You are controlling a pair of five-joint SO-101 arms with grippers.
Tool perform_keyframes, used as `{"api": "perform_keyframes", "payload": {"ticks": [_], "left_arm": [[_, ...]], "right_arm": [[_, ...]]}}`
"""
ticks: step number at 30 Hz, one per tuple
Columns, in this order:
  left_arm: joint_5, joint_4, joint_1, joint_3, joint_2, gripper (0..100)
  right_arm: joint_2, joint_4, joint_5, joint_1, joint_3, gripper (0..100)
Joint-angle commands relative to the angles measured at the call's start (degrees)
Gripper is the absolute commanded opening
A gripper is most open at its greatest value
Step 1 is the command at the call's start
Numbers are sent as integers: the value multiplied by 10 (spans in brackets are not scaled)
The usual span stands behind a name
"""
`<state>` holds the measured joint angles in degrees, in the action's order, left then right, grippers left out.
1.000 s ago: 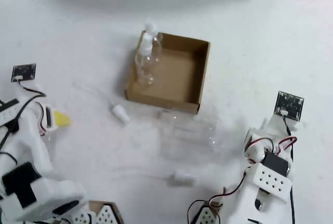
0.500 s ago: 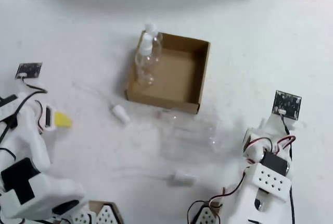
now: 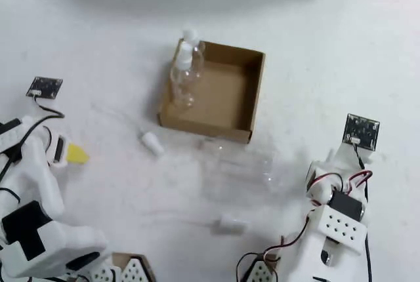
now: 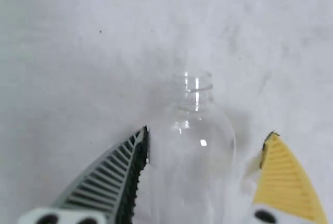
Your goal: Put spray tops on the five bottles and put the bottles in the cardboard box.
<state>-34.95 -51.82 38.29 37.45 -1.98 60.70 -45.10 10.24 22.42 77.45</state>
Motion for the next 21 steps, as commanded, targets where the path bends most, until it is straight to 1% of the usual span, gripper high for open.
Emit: {"api": "perform_keyframes", "payload": {"ticks": [1, 4, 5, 7, 10, 13, 17, 21], "left_arm": [[-6, -9, -8, -25, -28, 239], [-6, -22, -7, -25, -28, 76], [-8, -32, -7, -27, -29, 64], [-22, -60, -7, -31, -29, 80], [-23, -98, -8, -32, -35, 70], [-18, -155, -10, -74, -42, 68], [29, -222, -35, -135, -82, 69], [67, -270, -90, -147, -167, 70]], "right_arm": [[7, -2, 4, -6, -3, 16], [7, -3, 4, -6, -3, 16], [7, -3, 4, -6, -3, 16], [7, -3, 4, -6, -3, 16], [7, -4, 4, -6, -3, 16], [7, -4, 4, -6, -3, 16], [7, -1, 3, -6, -4, 16], [8, 12, 2, -17, -25, 16]]}}
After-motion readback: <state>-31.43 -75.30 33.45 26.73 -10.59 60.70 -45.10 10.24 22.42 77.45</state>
